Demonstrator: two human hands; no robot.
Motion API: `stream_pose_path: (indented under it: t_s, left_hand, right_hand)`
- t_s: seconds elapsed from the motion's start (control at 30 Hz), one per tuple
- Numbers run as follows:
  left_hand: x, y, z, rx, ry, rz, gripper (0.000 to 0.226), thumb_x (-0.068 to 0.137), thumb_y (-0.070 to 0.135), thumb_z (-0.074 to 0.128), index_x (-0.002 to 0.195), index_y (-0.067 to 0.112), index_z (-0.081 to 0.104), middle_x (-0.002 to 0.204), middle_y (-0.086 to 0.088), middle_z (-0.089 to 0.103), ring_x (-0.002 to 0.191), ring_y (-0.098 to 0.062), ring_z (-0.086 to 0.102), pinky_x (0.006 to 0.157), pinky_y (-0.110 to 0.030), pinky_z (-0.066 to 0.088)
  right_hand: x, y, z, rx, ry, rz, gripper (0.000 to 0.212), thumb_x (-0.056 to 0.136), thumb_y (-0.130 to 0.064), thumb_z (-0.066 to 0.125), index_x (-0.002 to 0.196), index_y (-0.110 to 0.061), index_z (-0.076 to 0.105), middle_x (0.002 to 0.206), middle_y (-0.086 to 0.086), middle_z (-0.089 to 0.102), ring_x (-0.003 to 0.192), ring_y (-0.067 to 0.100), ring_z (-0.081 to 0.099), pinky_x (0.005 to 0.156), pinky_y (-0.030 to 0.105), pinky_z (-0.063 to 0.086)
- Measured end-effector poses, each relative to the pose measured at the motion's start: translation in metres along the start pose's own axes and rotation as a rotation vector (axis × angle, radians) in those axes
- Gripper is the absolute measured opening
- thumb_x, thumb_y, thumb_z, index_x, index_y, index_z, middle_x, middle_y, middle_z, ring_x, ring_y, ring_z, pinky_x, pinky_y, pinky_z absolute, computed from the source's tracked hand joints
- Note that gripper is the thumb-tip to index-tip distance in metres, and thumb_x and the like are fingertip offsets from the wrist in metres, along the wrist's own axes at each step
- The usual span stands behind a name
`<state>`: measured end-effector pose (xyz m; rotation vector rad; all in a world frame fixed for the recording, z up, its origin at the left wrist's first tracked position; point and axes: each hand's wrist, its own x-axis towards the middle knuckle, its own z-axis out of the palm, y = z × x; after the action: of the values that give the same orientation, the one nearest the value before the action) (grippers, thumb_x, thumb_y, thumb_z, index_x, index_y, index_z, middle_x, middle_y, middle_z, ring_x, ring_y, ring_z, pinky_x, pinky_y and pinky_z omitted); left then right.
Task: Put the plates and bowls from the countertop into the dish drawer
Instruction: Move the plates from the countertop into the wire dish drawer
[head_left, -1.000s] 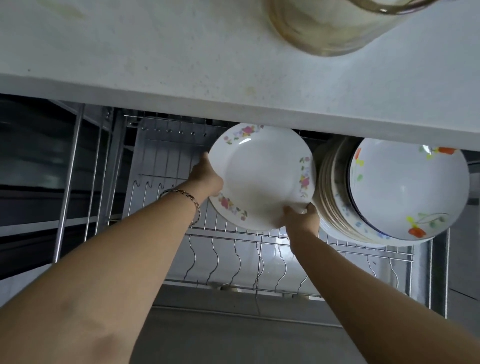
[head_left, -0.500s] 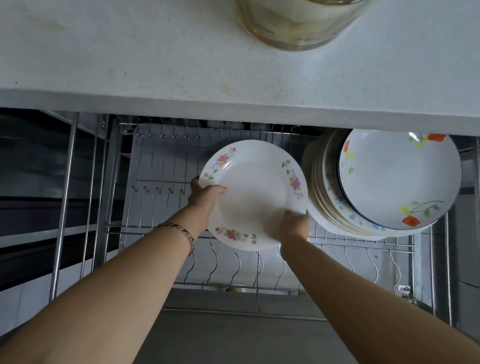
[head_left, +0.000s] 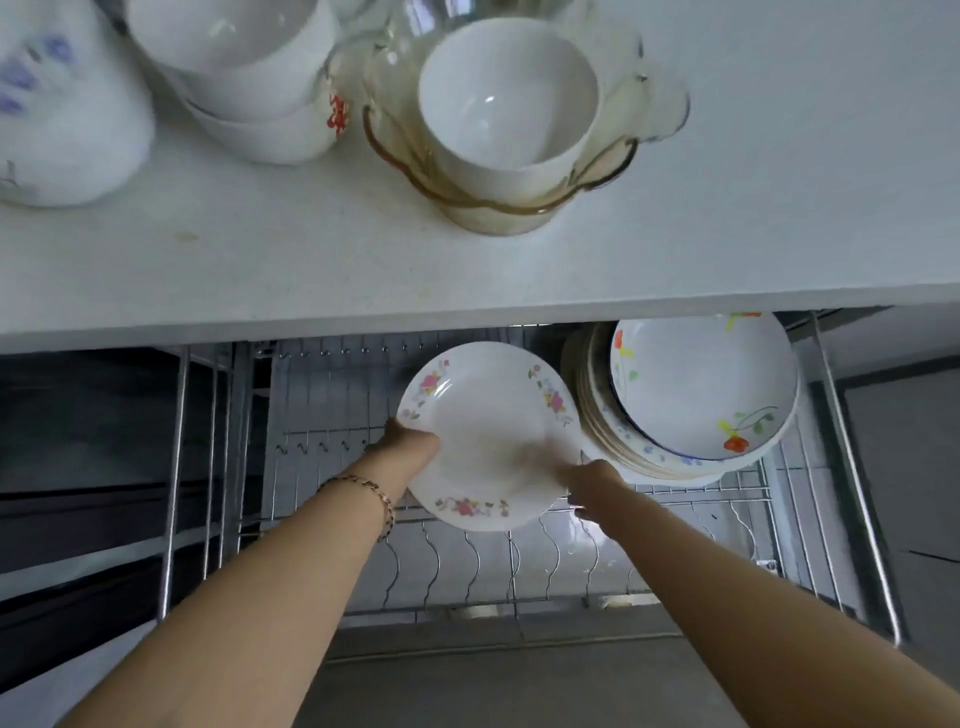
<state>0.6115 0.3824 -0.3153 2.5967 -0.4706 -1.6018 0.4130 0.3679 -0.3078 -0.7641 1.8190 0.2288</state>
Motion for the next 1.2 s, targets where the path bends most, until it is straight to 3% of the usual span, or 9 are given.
stream_pose_path:
  t_s: [0.17, 0.27, 0.37, 0.57, 0.7, 0.8, 0.9, 1.07, 1.2]
  left_hand:
    - [-0.1, 0.049, -0.009, 0.378, -0.092, 0.306, 0.036, 0.09, 0.016, 0.043, 0.124, 0.006, 0.052, 0.121, -0.009, 0.057, 0.112, -0.03, 0.056, 0.082, -0.028, 0.047]
    - [-0.17, 0.081, 0.012, 0.585, -0.263, 0.448, 0.021, 0.092, 0.006, 0.043, 0.074, 0.01, 0.055, 0.071, -0.002, 0.054, 0.074, -0.022, 0.058, 0.057, -0.022, 0.043]
    - [-0.232, 0.121, 0.042, 0.623, -0.359, 0.47, 0.032, 0.095, 0.011, 0.043, 0.063, 0.014, 0.046, 0.061, 0.001, 0.05, 0.05, -0.009, 0.05, 0.051, -0.017, 0.043]
    - [-0.339, 0.208, 0.132, 0.503, -0.274, 0.658, 0.032, 0.093, 0.007, 0.043, 0.061, 0.014, 0.045, 0.063, 0.001, 0.049, 0.053, -0.009, 0.048, 0.053, -0.017, 0.044]
    - [-0.392, 0.263, 0.205, 0.377, -0.152, 0.75, 0.035, 0.09, 0.006, 0.044, 0.058, 0.018, 0.045, 0.069, -0.005, 0.055, 0.076, -0.023, 0.055, 0.082, -0.031, 0.052]
    - [-0.42, 0.295, 0.252, 0.285, -0.076, 0.758, 0.031, 0.089, 0.006, 0.043, 0.06, 0.016, 0.048, 0.086, -0.013, 0.06, 0.081, -0.025, 0.057, 0.087, -0.035, 0.052]
    - [-0.438, 0.328, 0.285, 0.251, -0.038, 0.752, 0.02, 0.088, 0.004, 0.042, 0.074, 0.011, 0.053, 0.092, -0.016, 0.064, 0.084, -0.026, 0.061, 0.08, -0.032, 0.052]
    - [-0.463, 0.387, 0.308, 0.185, 0.008, 0.784, 0.027, 0.09, 0.004, 0.04, 0.065, 0.014, 0.047, 0.09, -0.013, 0.059, 0.081, -0.024, 0.055, 0.07, -0.027, 0.041]
    - [-0.46, 0.421, 0.294, 0.07, 0.065, 0.785, 0.017, 0.089, 0.008, 0.039, 0.08, 0.01, 0.053, 0.089, -0.016, 0.062, 0.087, -0.031, 0.065, 0.067, -0.026, 0.039]
  right_hand:
    - [-0.054, 0.005, -0.061, -0.334, -0.063, -0.143, 0.037, 0.094, -0.013, 0.041, 0.123, 0.003, 0.056, 0.128, 0.021, 0.059, 0.121, 0.033, 0.055, 0.095, 0.031, 0.046]
    - [-0.088, 0.018, -0.114, -0.519, -0.037, -0.198, 0.037, 0.095, -0.017, 0.039, 0.124, -0.002, 0.056, 0.128, 0.018, 0.058, 0.12, 0.03, 0.055, 0.096, 0.03, 0.044]
    - [-0.12, 0.037, -0.186, -0.61, 0.06, -0.27, 0.037, 0.095, -0.021, 0.04, 0.125, -0.004, 0.054, 0.13, 0.015, 0.057, 0.119, 0.029, 0.054, 0.097, 0.031, 0.043]
    - [-0.154, 0.074, -0.351, -0.673, 0.209, -0.331, 0.04, 0.097, -0.023, 0.038, 0.127, -0.002, 0.055, 0.133, 0.014, 0.056, 0.123, 0.027, 0.052, 0.102, 0.03, 0.041]
    - [-0.15, 0.097, -0.459, -0.675, 0.299, -0.409, 0.037, 0.094, -0.019, 0.039, 0.115, 0.001, 0.062, 0.124, 0.015, 0.063, 0.115, 0.028, 0.057, 0.095, 0.029, 0.044]
    - [-0.148, 0.109, -0.524, -0.662, 0.333, -0.478, 0.036, 0.093, -0.017, 0.037, 0.114, 0.0, 0.062, 0.121, 0.013, 0.063, 0.118, 0.028, 0.056, 0.097, 0.031, 0.045]
    - [-0.156, 0.11, -0.573, -0.658, 0.341, -0.524, 0.032, 0.094, -0.017, 0.037, 0.11, -0.001, 0.06, 0.117, 0.012, 0.062, 0.117, 0.029, 0.056, 0.093, 0.033, 0.047]
    - [-0.161, 0.084, -0.637, -0.644, 0.379, -0.64, 0.036, 0.096, -0.019, 0.038, 0.123, -0.006, 0.057, 0.126, 0.01, 0.06, 0.116, 0.027, 0.056, 0.096, 0.033, 0.046]
    - [-0.15, 0.053, -0.665, -0.639, 0.367, -0.68, 0.036, 0.095, -0.019, 0.038, 0.121, -0.003, 0.058, 0.123, 0.012, 0.062, 0.114, 0.028, 0.058, 0.095, 0.033, 0.046]
